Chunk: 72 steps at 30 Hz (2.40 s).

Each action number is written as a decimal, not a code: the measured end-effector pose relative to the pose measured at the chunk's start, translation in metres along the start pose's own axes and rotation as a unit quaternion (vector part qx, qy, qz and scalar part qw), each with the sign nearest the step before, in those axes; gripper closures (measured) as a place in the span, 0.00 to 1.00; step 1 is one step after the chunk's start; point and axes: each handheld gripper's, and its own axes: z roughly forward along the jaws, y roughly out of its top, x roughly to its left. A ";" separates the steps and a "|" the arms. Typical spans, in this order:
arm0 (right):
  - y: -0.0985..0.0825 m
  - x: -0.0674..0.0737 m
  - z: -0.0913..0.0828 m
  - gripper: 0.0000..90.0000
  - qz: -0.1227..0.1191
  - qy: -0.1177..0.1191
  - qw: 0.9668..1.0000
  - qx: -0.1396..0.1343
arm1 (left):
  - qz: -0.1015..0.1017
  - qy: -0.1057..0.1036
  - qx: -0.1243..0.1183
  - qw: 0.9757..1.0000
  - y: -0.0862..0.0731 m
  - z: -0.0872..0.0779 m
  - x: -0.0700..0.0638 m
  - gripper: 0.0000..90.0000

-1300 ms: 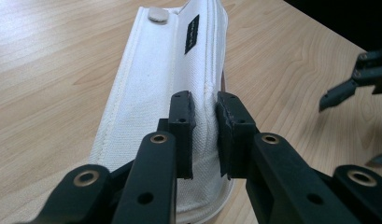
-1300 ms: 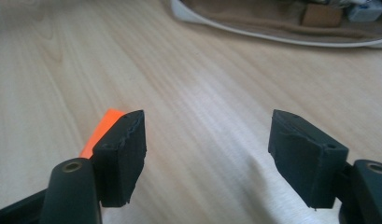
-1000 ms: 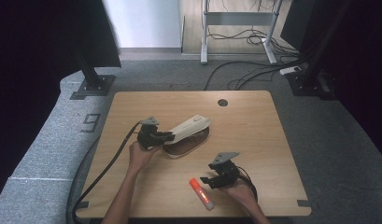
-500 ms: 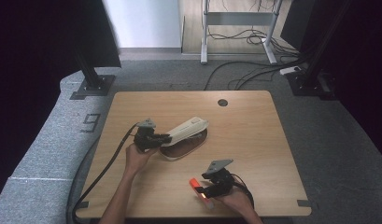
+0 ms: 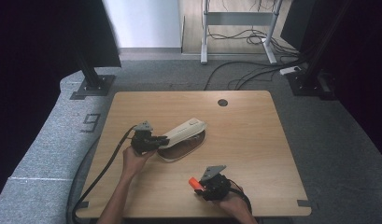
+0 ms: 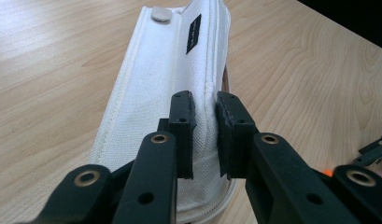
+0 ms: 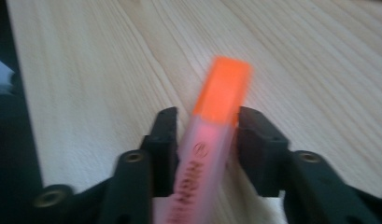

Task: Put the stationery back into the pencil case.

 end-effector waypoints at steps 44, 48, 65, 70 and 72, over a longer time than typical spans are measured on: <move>0.075 -0.092 0.016 0.73 0.023 -0.024 0.999 -0.017 | 0.001 0.000 -0.027 1.000 -0.005 -0.004 -0.003 0.86; 0.083 -0.096 0.023 0.73 0.022 -0.021 0.999 -0.011 | 0.000 0.000 -0.029 1.000 -0.005 -0.004 -0.004 0.86; 0.113 -0.090 0.059 0.73 -0.003 -0.007 1.000 0.007 | 0.001 -0.001 -0.035 0.999 -0.004 -0.005 -0.005 0.86; 0.119 -0.089 0.067 0.73 -0.008 -0.004 1.000 0.007 | -0.001 -0.002 -0.037 0.999 -0.004 -0.006 -0.005 0.86; 0.122 -0.088 0.070 0.73 -0.008 -0.003 1.000 0.008 | -0.001 -0.003 -0.037 0.999 -0.004 -0.006 -0.005 0.86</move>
